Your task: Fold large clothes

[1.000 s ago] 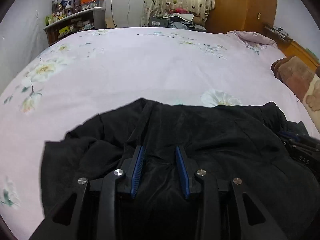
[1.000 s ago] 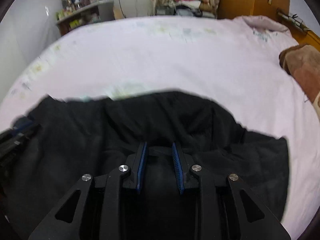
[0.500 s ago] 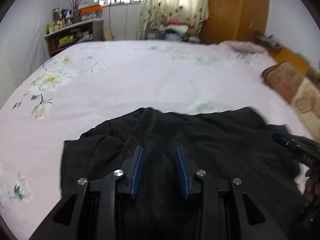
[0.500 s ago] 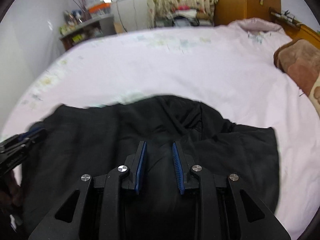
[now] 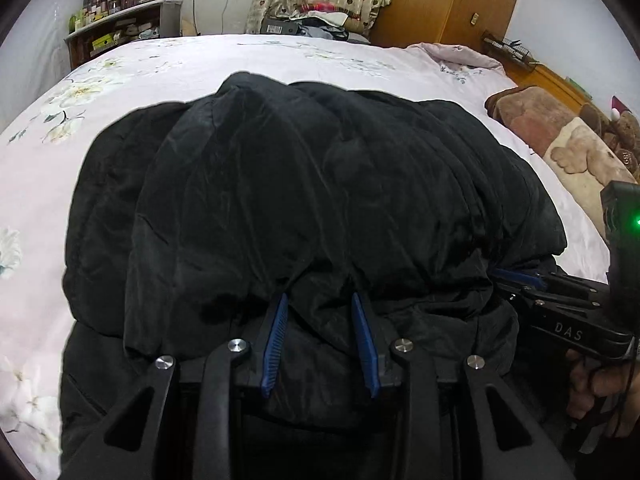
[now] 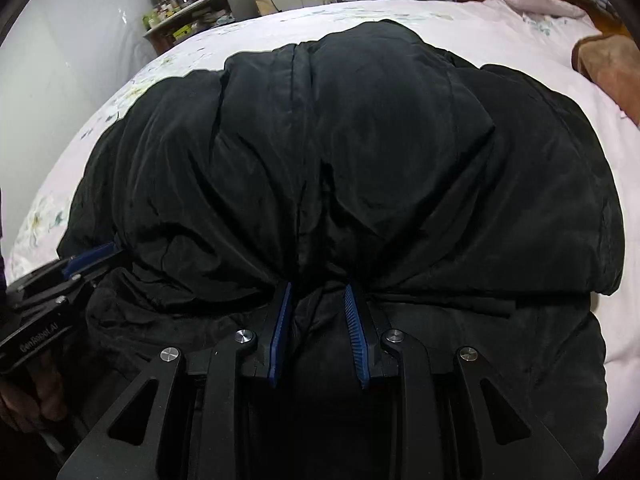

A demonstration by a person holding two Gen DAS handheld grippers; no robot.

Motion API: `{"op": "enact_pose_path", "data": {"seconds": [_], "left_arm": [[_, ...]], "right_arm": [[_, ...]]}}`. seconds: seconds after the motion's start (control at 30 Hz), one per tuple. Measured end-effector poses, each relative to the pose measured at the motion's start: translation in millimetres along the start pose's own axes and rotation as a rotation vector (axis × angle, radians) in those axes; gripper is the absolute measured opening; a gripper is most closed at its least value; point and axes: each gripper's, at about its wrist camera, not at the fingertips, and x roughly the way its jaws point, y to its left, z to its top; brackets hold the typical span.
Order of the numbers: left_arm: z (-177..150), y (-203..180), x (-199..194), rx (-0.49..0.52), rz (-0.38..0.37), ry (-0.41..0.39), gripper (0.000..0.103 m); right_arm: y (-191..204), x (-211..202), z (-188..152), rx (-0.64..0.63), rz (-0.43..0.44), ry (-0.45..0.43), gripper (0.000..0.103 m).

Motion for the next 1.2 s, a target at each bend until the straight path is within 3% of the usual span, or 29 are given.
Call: {"op": "enact_pose_path", "data": {"seconds": [0.07, 0.17, 0.27, 0.37, 0.47, 0.87, 0.97, 1.2], "left_arm": [[5, -4, -17, 0.015, 0.009, -0.001, 0.036], [-1, -7, -51, 0.020, -0.026, -0.066, 0.036], [-12, -6, -53, 0.030, -0.027, -0.067, 0.036], [-26, 2, -20, -0.017, -0.010, 0.023, 0.036], [-29, 6, -8, -0.022, -0.001, 0.025, 0.036], [-34, 2, -7, -0.021, 0.008, 0.009, 0.036], [-33, -1, -22, -0.025, 0.014, 0.006, 0.036], [-45, -7, -76, -0.007, 0.045, -0.040, 0.035]], "right_arm": [[3, -15, 4, -0.006, -0.021, -0.010, 0.027], [13, -51, 0, -0.034, -0.020, -0.096, 0.027], [27, -74, -8, -0.052, 0.023, -0.159, 0.027], [40, -49, -13, -0.087, 0.030, -0.102, 0.027], [41, -6, -21, -0.106, -0.007, -0.017, 0.026], [44, 14, -16, -0.104, -0.023, -0.038, 0.026], [43, -11, -28, -0.086, -0.020, -0.036, 0.027], [46, -81, -47, -0.101, -0.026, -0.124, 0.029]]}}
